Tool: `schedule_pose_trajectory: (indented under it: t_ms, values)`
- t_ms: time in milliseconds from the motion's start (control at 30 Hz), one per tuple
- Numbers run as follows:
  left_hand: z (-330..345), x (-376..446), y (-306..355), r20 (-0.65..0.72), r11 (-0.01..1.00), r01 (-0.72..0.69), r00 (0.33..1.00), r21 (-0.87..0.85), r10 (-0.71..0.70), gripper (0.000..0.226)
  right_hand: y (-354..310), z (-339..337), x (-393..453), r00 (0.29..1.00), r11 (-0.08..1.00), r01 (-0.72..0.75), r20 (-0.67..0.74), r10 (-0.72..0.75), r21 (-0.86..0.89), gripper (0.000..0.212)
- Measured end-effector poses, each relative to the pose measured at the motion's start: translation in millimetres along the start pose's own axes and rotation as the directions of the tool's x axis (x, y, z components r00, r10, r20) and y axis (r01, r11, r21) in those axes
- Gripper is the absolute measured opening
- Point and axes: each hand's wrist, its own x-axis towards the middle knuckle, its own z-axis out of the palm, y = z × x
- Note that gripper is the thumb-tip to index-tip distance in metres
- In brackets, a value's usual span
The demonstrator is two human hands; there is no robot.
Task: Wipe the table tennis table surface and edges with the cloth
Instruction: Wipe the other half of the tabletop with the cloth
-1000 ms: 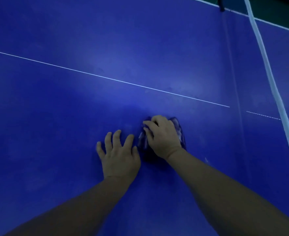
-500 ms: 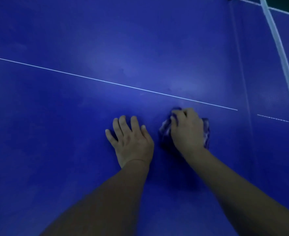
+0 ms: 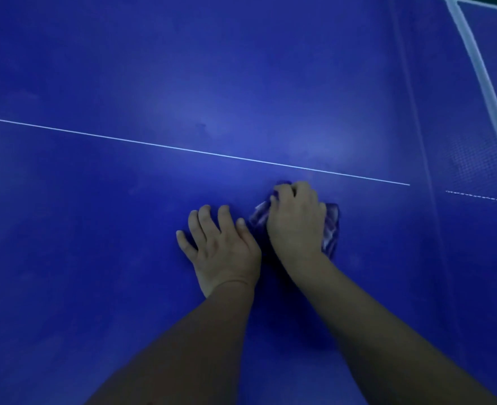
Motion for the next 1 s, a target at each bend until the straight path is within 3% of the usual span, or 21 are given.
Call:
schedule_pose_trajectory:
  t_ms: [67,133,167,233,300,367,533,700,800,900,1000]
  values:
    - [0,-1,1,-0.004,1.0,-0.004,1.0,0.005,0.004,0.044,-9,0,-1,0.98,0.978,0.197,-0.005,-0.197,0.074,0.014]
    - [0,-2,1,-0.02,1.0,-0.009,1.0,0.011,0.009,0.044,-20,3,22,0.905,0.903,0.421,0.032,-0.425,0.092,0.017]
    - [-1,-1,0,-0.029,1.0,-0.011,0.999,0.018,0.012,0.046,-23,6,36,0.884,0.886,0.458,0.072,-0.462,0.069,0.02]
    - [-1,-2,-1,-0.016,0.999,-0.026,1.0,0.047,0.027,0.058,-15,10,64,0.933,0.938,0.345,0.116,-0.341,-0.016,0.026]
    - [-2,-1,-1,0.019,0.995,-0.048,0.999,0.085,0.046,0.072,12,8,75,0.991,0.992,0.117,0.077,-0.112,-0.05,0.028]
    - [-2,-1,-1,0.054,0.991,-0.067,0.997,0.116,0.061,0.08,38,-1,56,0.998,0.999,-0.038,0.041,0.04,-0.033,0.027]
    - [-1,1,-5,0.109,0.977,-0.169,0.982,0.127,0.155,0.077,69,-20,-35,1.0,1.0,-0.008,0.002,0.008,0.02,0.019]
    - [-1,2,-6,0.155,0.971,-0.192,0.973,0.139,0.17,0.075,71,-13,37,0.964,0.965,-0.264,-0.025,0.264,0.016,0.03]
    - [-1,2,-5,0.16,0.974,-0.191,0.972,0.126,0.17,0.075,55,-12,57,0.992,0.995,-0.098,0.078,0.097,0.016,0.03]
    - [-1,2,-6,0.146,0.973,-0.195,0.973,0.12,0.177,0.075,73,-23,5,0.987,0.987,0.117,0.098,-0.127,0.108,0.022]
    - [-2,1,-6,0.136,0.969,-0.215,0.971,0.118,0.199,0.075,110,-35,-18,0.996,0.995,0.066,0.063,-0.071,0.074,0.023]
